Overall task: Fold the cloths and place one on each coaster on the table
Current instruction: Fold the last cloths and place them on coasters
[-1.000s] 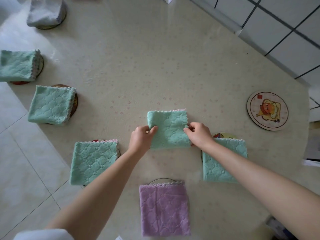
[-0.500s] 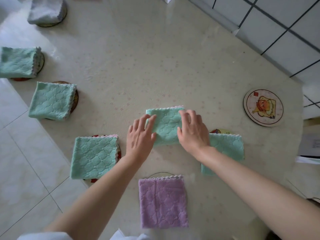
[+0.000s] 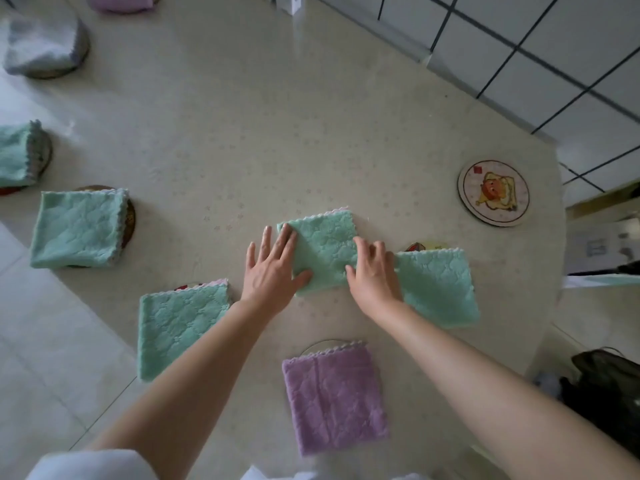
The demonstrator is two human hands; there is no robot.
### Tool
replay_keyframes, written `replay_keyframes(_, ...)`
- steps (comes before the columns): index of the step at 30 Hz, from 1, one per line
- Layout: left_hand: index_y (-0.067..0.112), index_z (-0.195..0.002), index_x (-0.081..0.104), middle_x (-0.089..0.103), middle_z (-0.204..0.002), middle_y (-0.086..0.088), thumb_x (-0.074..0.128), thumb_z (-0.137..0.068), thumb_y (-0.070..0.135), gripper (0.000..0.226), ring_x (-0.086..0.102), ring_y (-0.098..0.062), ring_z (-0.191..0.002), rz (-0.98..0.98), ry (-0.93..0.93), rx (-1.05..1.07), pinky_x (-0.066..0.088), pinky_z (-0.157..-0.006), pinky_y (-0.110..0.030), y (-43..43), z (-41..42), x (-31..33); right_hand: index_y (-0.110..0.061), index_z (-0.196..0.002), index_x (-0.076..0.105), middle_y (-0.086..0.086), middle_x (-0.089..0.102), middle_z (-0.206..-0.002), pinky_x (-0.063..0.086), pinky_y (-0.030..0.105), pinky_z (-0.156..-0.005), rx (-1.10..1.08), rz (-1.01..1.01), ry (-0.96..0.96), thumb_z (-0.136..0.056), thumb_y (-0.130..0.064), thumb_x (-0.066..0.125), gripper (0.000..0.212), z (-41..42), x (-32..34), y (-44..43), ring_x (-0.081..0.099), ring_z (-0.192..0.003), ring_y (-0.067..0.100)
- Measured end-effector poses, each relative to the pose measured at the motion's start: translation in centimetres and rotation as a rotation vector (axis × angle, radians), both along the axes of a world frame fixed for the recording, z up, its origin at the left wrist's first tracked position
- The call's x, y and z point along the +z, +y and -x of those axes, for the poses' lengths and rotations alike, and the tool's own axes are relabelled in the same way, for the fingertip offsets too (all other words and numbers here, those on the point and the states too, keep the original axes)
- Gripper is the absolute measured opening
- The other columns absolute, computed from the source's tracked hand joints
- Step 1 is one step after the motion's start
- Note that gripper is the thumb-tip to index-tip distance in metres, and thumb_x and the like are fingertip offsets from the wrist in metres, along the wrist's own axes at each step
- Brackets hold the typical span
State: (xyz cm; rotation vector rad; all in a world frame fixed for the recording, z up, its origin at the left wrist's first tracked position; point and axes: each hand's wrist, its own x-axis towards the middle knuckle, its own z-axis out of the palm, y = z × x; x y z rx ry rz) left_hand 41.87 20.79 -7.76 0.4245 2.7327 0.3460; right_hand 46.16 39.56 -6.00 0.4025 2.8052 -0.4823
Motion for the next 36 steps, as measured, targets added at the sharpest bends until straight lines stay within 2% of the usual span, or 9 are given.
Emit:
replay_keyframes(4,0.018,-0.144,0.031,0.028,-0.154,-0.003,0.064,-0.085,0.038,0.071,0.018,-0.022,-0.143,-0.181,0.019,0.198,0.021,-0.113,-0.041,0.1,1.7,1.0,-0.005,-0.127,0.037,0.018,0.044,-0.126,0.042,0.041,-0.092,-0.282,0.187,-0.023,-0.088,-0.020,0.060,0.048,0.6,-0.1,-0.7,0.042,-0.115,0.034)
replay_keyframes(7,0.013,-0.131,0.045,0.058,-0.126,-0.009,0.065,-0.083,0.020,0.053,0.043,-0.028,-0.120,-0.316,-0.008,0.332,0.040,-0.097,-0.040,0.2,3.2,1.7,-0.004,-0.113,0.047,0.013,0.056,-0.111,0.046,0.037,-0.085,-0.436,0.273,-0.101,-0.083,-0.021,0.064,0.039,1.2,0.1,-0.4,0.052,-0.105,0.033)
replay_keyframes(11,0.011,-0.131,0.044,0.061,-0.112,-0.008,0.074,-0.079,0.013,0.060,0.062,-0.023,-0.092,-0.633,-0.427,0.726,0.055,-0.077,-0.037,1.0,5.4,2.8,-0.013,-0.073,0.055,0.005,0.058,-0.073,0.046,0.030,-0.065,-0.496,0.362,-0.240,-0.076,-0.028,0.063,0.018,0.9,0.7,-0.2,0.062,-0.081,0.029)
replay_keyframes(14,0.005,-0.126,0.049,0.064,-0.108,-0.014,0.078,-0.073,0.004,0.060,0.067,-0.026,-0.090,-0.751,-0.600,0.858,0.058,-0.078,-0.039,1.2,5.6,3.0,-0.012,-0.079,0.055,0.004,0.058,-0.077,0.043,0.029,-0.063,-0.519,0.465,-0.214,-0.074,-0.027,0.064,0.018,-0.1,1.0,-0.2,0.058,-0.077,0.025)
replay_keyframes(19,-0.004,-0.110,0.061,0.067,-0.103,-0.018,0.065,-0.084,0.000,0.027,0.066,-0.030,-0.093,-0.902,-0.758,0.851,0.054,-0.088,-0.040,2.3,4.0,4.4,-0.012,-0.093,0.050,0.000,0.050,-0.081,0.042,0.027,-0.059,-0.600,0.793,-0.086,-0.080,-0.017,0.061,0.017,-1.5,2.7,0.7,0.048,-0.070,0.014)
replay_keyframes(23,0.000,-0.107,0.062,0.068,-0.099,-0.013,0.066,-0.084,0.003,0.024,0.064,-0.026,-0.090,-0.955,-0.711,0.909,0.053,-0.089,-0.038,4.6,2.9,5.0,-0.012,-0.111,0.052,0.006,0.062,-0.102,0.052,0.031,-0.069,-0.629,0.923,0.026,-0.082,-0.015,0.062,0.031,-1.9,4.1,3.5,0.061,-0.088,0.022)
replay_keyframes(27,0.007,-0.101,0.066,0.069,-0.095,-0.009,0.068,-0.082,0.006,0.019,0.064,-0.022,-0.086,-1.009,-0.643,0.934,0.052,-0.082,-0.032,8.8,2.9,5.6,-0.013,-0.106,0.057,0.008,0.064,-0.105,0.060,0.037,-0.072,-0.644,1.064,0.095,-0.083,-0.014,0.063,0.024,-1.5,4.6,9.0,0.064,-0.093,0.021)
replay_keyframes(29,0.007,-0.100,0.064,0.068,-0.091,-0.006,0.066,-0.084,0.007,0.016,0.064,-0.018,-0.080,-1.023,-0.595,0.924,0.050,-0.074,-0.027,11.8,3.0,5.8,-0.013,-0.103,0.059,0.007,0.067,-0.103,0.060,0.036,-0.071,-0.637,1.062,0.103,-0.083,-0.015,0.064,0.020,-1.2,4.3,12.6,0.067,-0.093,0.022)
replay_keyframes(36,0.008,-0.105,0.064,0.068,-0.092,-0.006,0.067,-0.085,0.009,0.020,0.064,-0.017,-0.081,-1.062,-0.540,0.916,0.052,-0.076,-0.028,22.9,4.0,4.4,-0.020,-0.100,0.060,-0.001,0.067,-0.101,0.059,0.035,-0.074,-0.615,1.001,0.105,-0.087,-0.015,0.063,0.014,0.1,3.6,24.5,0.066,-0.091,0.015)
